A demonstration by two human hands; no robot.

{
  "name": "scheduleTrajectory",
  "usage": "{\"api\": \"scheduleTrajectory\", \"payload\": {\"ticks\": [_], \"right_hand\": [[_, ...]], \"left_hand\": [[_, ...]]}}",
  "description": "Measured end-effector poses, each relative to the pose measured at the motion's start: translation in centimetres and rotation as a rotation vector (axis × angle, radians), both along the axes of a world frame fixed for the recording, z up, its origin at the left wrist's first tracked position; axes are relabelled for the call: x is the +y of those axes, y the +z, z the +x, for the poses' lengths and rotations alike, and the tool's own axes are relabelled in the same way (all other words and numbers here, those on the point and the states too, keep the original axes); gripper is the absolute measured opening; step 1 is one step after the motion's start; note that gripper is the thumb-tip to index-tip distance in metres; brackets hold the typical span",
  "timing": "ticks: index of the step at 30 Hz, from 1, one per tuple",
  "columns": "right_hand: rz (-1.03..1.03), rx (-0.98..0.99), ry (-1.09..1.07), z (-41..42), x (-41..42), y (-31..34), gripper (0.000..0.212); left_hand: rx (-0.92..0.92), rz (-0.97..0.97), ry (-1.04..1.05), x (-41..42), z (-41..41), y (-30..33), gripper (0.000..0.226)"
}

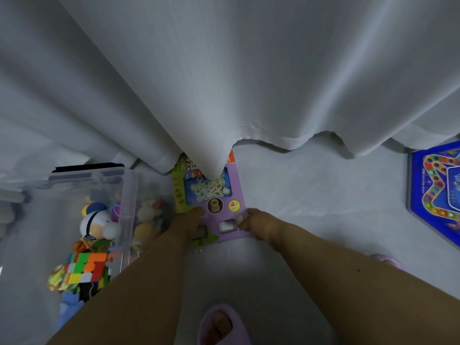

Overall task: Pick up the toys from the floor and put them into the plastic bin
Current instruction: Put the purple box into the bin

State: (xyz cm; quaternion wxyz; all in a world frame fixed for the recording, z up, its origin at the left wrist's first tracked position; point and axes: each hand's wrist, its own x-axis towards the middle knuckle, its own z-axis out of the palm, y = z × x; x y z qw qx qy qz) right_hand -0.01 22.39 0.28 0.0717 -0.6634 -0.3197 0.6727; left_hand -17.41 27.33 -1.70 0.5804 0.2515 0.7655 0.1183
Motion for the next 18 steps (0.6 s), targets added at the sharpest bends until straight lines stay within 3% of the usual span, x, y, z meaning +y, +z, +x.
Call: {"api": "scheduleTrajectory", "payload": {"ticks": [3, 7, 9, 11, 14, 18], "right_hand": [[-0.004, -0.045, -0.057, 0.4, 0.4, -0.8, 0.010], [-0.014, -0.214, -0.099, 2.4, 0.4, -2.3, 0.040], [-0.045, -0.319, -0.118, 3.6, -0.1, -2.3, 0.065], [-0.043, -0.330, -0.212, 4.7, -1.0, -2.2, 0.065], [-0.077, -0.154, -0.504, 5.9, -2.9, -2.1, 0.061], [-0.083, -0.152, -0.583, 7.9, -6.1, -2.7, 0.075]], "left_hand": [[0.022, -0.072, -0.042, 0.0, 0.2, 1.0, 0.009], [-0.077, -0.174, -0.165, -1.5, 0.6, 1.8, 0.028], [-0.139, -0.206, -0.153, -2.3, 1.0, 2.4, 0.018], [-0.147, -0.200, -0.073, -2.8, 1.7, 2.9, 0.006], [-0.278, -0.211, -0.056, -3.2, 3.7, 3.6, 0.026], [-0.350, -0.151, -0.186, -4.4, 6.8, 6.2, 0.024]]}}
